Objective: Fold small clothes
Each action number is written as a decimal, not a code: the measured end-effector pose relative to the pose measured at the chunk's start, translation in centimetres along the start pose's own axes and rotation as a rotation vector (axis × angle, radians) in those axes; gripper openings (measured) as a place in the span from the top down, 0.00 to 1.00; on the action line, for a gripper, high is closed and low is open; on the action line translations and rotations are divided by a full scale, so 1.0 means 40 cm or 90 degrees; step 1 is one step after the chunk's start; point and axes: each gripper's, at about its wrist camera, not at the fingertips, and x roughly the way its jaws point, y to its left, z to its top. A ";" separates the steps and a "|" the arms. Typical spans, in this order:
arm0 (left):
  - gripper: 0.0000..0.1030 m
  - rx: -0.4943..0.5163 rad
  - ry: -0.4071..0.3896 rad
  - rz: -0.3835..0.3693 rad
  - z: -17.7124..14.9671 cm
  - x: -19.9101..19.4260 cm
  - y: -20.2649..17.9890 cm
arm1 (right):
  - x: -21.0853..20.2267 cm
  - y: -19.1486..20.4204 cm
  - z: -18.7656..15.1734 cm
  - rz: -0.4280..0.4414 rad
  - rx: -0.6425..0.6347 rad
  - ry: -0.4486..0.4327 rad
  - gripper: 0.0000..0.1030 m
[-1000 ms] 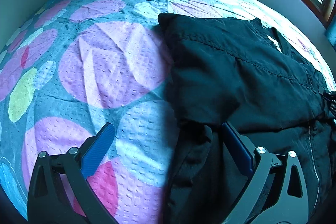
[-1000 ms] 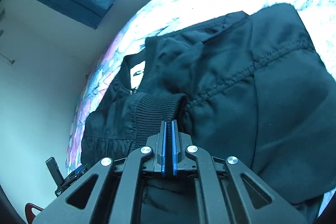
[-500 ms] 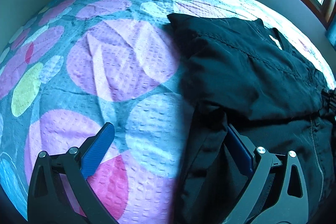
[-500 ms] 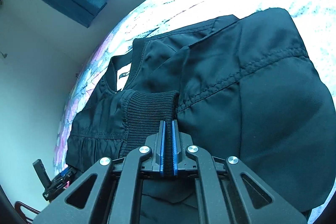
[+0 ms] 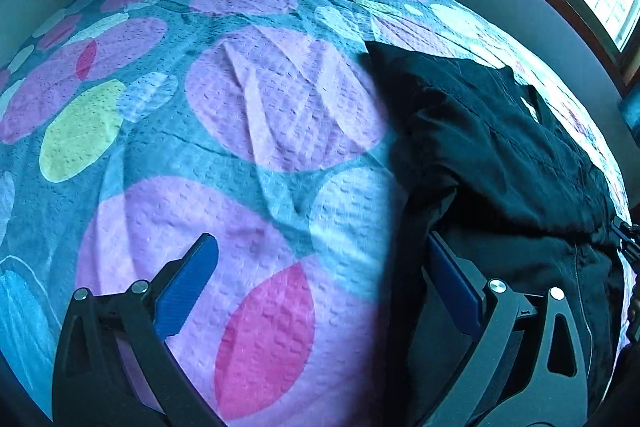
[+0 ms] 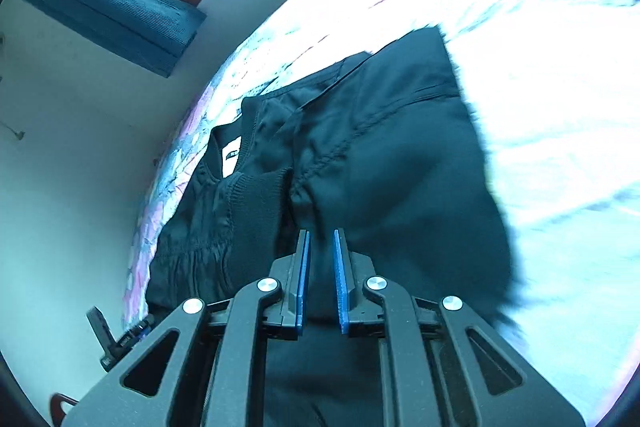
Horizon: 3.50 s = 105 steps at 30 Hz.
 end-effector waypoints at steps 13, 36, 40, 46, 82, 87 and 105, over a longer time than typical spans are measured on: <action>0.02 0.007 0.066 -0.170 -0.178 -0.150 0.038 | -0.250 -0.122 -0.208 0.002 0.018 0.041 0.60; 0.02 -0.039 0.203 -0.472 -0.382 -0.204 -0.032 | -0.303 -0.142 -0.458 0.180 0.017 0.177 0.45; 0.02 -0.029 0.211 -0.491 -0.396 -0.203 -0.058 | -0.301 -0.133 -0.464 0.184 0.018 0.171 0.43; 0.02 -0.006 0.209 -0.499 -0.403 -0.200 -0.102 | -0.288 -0.116 -0.461 0.176 0.018 0.160 0.42; 0.85 -0.086 0.016 -0.521 0.051 -0.158 -0.113 | -0.203 0.012 -0.124 0.458 0.081 0.083 0.89; 0.85 -0.091 0.052 -0.476 0.163 0.052 -0.162 | 0.004 -0.041 0.020 0.419 0.166 0.091 0.89; 0.35 -0.056 0.003 -0.420 0.212 0.099 -0.034 | 0.079 -0.133 0.082 0.339 0.135 0.067 0.63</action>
